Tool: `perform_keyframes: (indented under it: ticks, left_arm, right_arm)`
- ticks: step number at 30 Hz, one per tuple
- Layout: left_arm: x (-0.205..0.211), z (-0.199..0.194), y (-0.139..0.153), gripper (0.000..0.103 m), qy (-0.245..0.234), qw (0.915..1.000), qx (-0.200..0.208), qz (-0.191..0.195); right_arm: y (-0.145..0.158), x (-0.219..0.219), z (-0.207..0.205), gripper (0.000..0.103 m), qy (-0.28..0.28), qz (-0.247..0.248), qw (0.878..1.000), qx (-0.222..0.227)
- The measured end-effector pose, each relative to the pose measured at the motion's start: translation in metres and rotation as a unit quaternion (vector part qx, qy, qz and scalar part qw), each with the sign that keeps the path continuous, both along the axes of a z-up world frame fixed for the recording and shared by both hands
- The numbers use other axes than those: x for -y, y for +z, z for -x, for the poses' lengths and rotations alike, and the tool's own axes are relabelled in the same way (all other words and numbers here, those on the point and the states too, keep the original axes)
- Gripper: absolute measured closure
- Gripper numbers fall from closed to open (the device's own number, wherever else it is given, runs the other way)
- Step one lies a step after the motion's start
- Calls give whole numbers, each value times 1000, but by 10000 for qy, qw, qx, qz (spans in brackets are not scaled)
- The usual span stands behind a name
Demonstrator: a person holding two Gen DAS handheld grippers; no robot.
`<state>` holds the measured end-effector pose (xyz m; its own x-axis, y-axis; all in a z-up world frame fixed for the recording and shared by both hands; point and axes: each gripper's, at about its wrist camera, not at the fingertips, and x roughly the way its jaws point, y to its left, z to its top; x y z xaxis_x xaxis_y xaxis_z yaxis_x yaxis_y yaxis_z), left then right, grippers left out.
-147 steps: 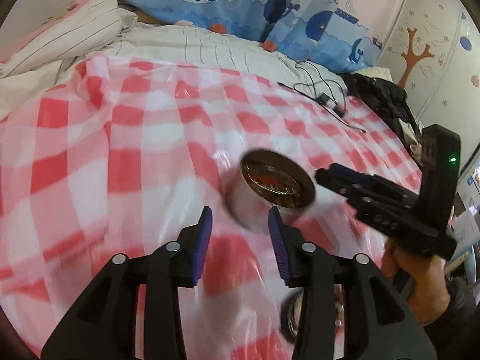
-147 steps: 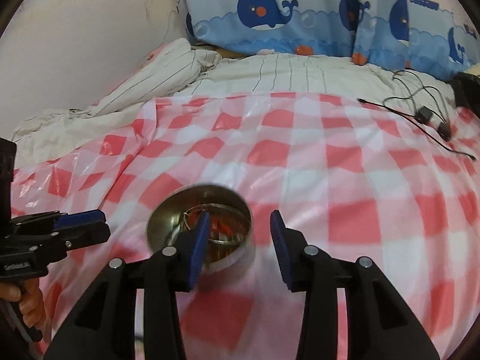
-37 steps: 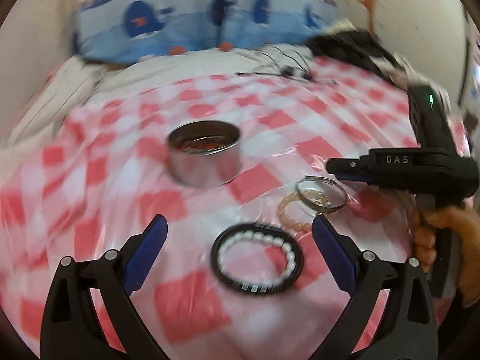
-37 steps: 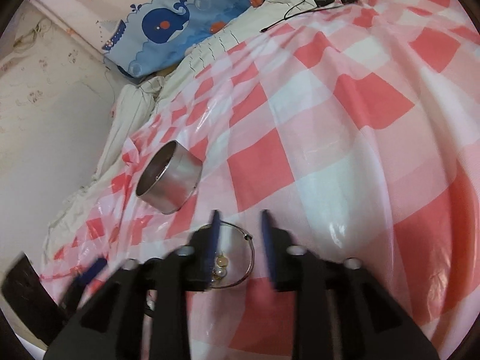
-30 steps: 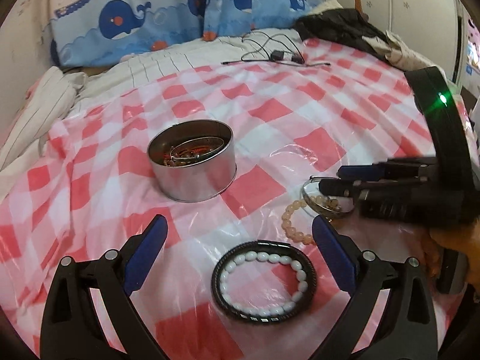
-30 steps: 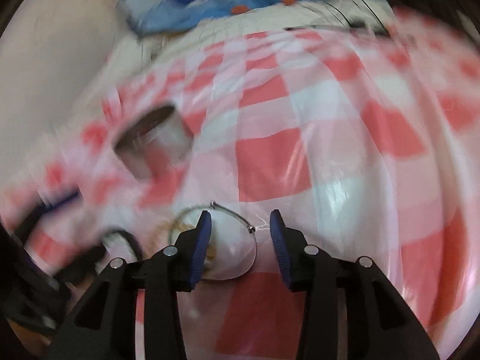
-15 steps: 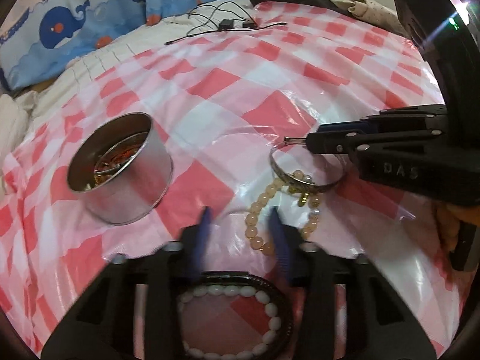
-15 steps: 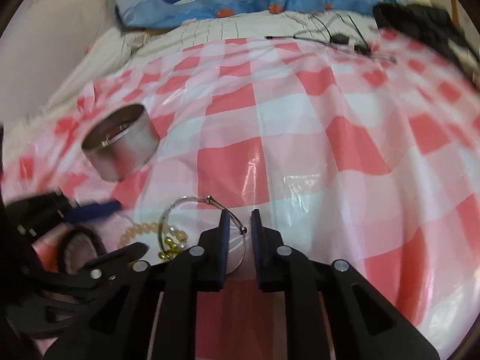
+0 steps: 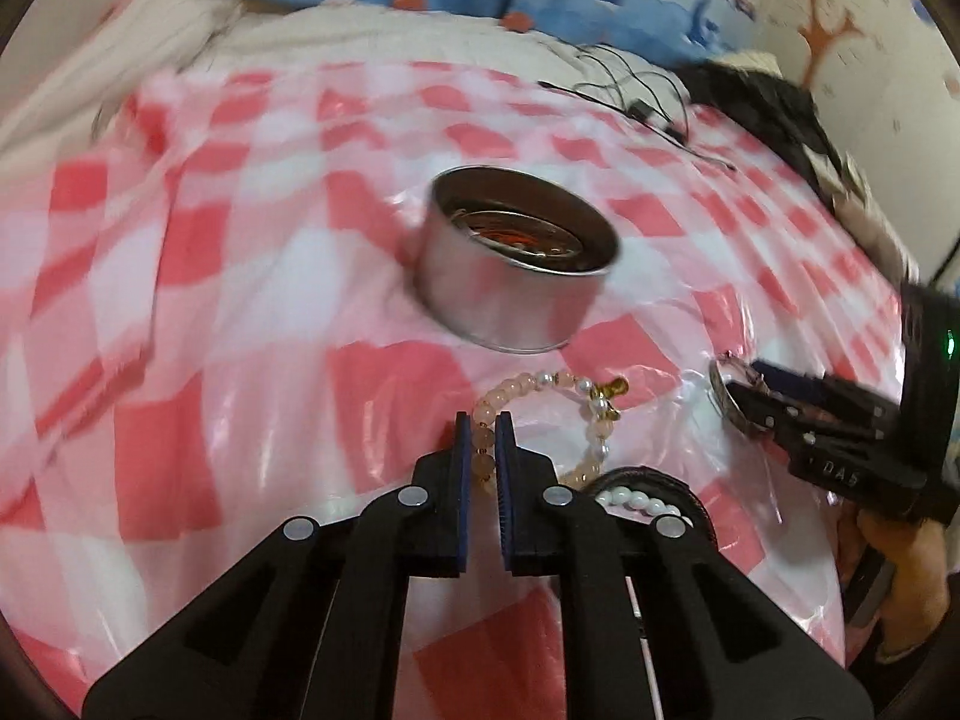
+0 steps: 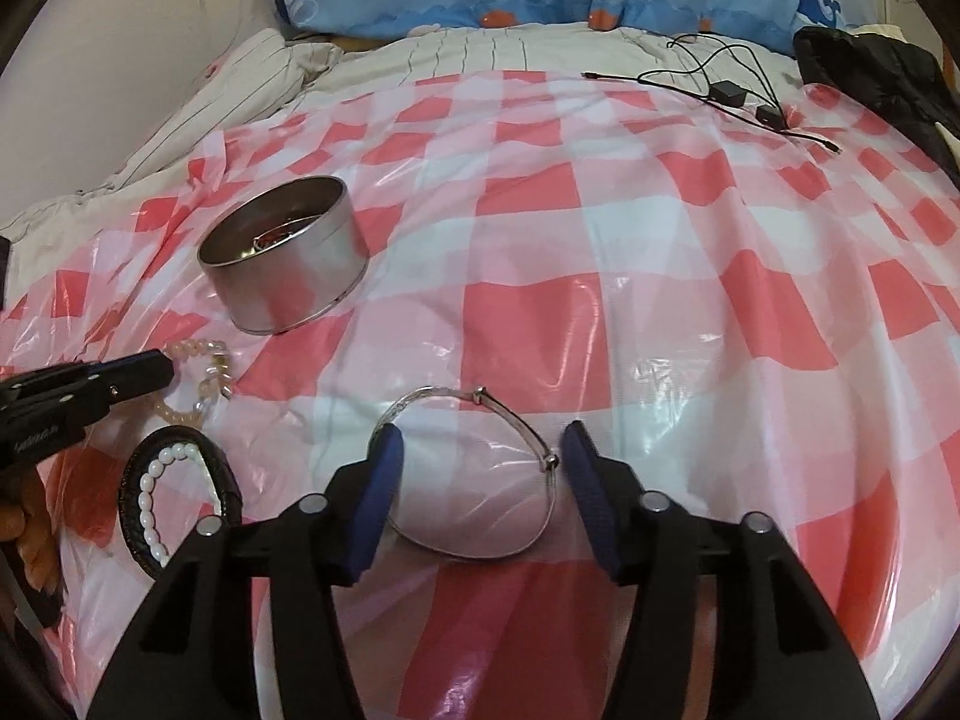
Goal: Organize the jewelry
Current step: 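Grasp the pale pink bead bracelet with the left gripper while the right grasps a silver bangle, then carry the pink bracelet and silver bangle over the silver tin and open both grippers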
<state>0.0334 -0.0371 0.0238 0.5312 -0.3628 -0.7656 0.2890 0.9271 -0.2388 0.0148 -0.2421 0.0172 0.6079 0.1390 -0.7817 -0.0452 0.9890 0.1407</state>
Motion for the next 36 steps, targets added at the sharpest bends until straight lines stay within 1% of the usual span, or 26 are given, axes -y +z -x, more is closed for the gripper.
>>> perform_keyframes:
  ticks: [1,2,3,4,5,6,7,10,13,18,24,29,30,31,33,35,36]
  left_arm:
    - [-2,-1,-1,93,22,10000,-26,50]
    - [-1,-2,-1,90,10,10000,-7,54]
    - [1,-2,-2,78,-19,10000,31,31]
    - [4,-1,-2,66,-57,9999,90,-31]
    - [7,1,-2,63,-101,9998,131,-89]
    - [12,1,-4,62,-143,9996,156,-202]
    - [16,1,-6,62,-174,9990,180,-377]
    - [27,3,-8,62,-213,9973,248,-662]
    - [30,4,-8,64,-202,9961,302,-804]
    - [32,4,-8,64,-203,9950,338,-918]
    - [35,4,-9,59,-254,9943,352,-970]
    - [37,5,-10,58,-255,9940,364,-1002]
    - [37,5,-10,58,-256,9939,376,-1000]
    - [37,6,-9,67,-249,9939,389,-1005]
    - [37,5,-10,96,-303,9943,339,-963]
    - [37,5,-9,96,-365,9951,326,-857]
    - [34,5,-6,96,-374,9962,315,-721]
  right_arm:
    - [0,0,0,58,12,0,10000,2]
    - [0,0,0,64,21,-8,10000,7]
    - [0,0,0,71,25,-38,10000,19]
    - [0,1,1,75,31,-67,10000,25]
    - [-1,2,1,85,41,-98,9999,24]
    - [0,2,1,89,47,-112,9999,42]
    - [0,1,2,91,61,-125,9999,63]
    - [2,0,2,93,82,-151,9998,114]
    - [2,0,2,95,80,-187,9997,119]
    - [0,1,0,95,28,-146,9999,39]
    - [-3,0,-2,95,37,-99,9999,-18]
    - [-3,-1,-2,94,72,-87,9999,-17]
    - [-3,-1,-1,95,94,-98,9999,0]
    - [-3,-2,-1,95,118,-106,9999,11]
    - [-1,-2,0,96,178,-228,9996,51]
    - [1,3,0,97,185,-685,9974,86]
    - [2,8,0,97,181,-1045,9943,130]
